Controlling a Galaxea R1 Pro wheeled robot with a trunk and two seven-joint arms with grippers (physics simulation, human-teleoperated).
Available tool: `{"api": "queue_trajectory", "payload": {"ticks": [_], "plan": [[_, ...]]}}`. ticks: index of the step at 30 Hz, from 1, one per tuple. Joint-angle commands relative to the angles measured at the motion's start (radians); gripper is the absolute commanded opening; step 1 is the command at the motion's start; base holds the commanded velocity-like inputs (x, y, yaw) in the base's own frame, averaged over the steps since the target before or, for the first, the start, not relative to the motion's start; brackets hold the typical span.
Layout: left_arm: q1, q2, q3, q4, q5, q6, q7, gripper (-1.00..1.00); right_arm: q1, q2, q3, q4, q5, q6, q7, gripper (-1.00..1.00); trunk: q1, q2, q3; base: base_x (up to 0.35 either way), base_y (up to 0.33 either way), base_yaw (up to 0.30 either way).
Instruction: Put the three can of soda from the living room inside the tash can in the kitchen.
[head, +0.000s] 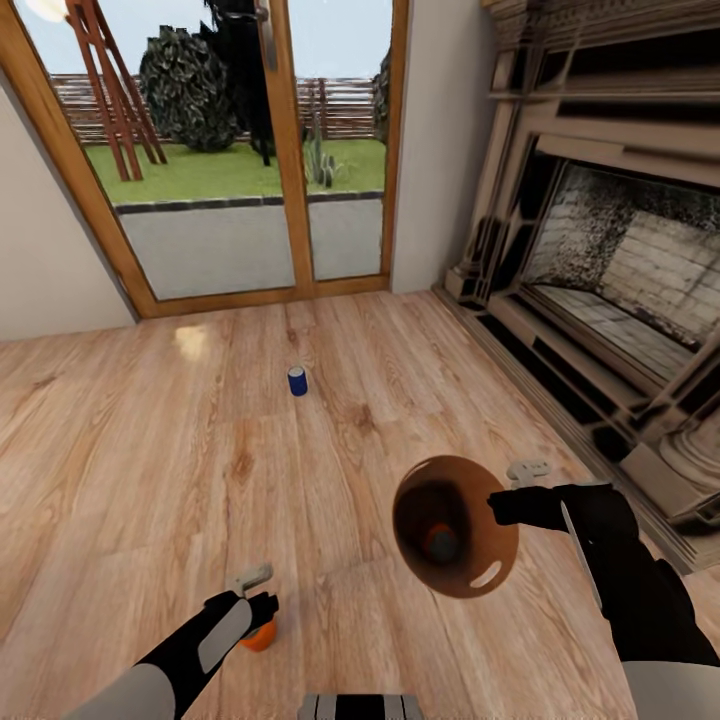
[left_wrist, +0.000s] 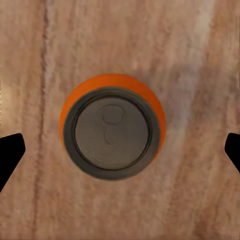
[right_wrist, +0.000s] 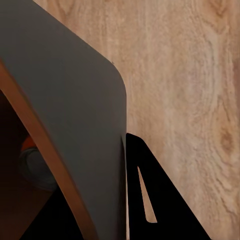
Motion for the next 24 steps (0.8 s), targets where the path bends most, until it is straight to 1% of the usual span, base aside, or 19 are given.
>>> {"api": "queue_trajectory", "payload": {"ticks": [1,7,16,24], "plan": [[0.0,0.001,0.0,0.0,0.0,0.0,0.0,1.0,0.0,0.0,0.0,0.0,-0.025,0.005,0.006,-1.0,0.0,0.0,-0.004,0.0,0.0,0.0],[-0.007,0.005,0.0,0.0,0.0,0.0,0.0,1.0,0.0,0.0,0.0,0.0,-0.025,0.005,0.006,-1.0,0.003,-0.002,-0.027,0.0,0.0,0.0],[-0.069,0.007,0.0,0.0,-0.001,0.014,0.004,1.0,0.0,-0.004,0.0,-0.002,-0.026,0.005,0.006,-1.0,0.007,-0.004,-0.062,0.0,0.0,0.0],[-0.081,0.007,-0.001,0.001,0.0,0.015,0.007,1.0,0.0,-0.005,0.0,-0.002,-0.026,0.005,0.006,-1.0,0.011,-0.006,-0.093,0.0,0.0,0.0]]}}
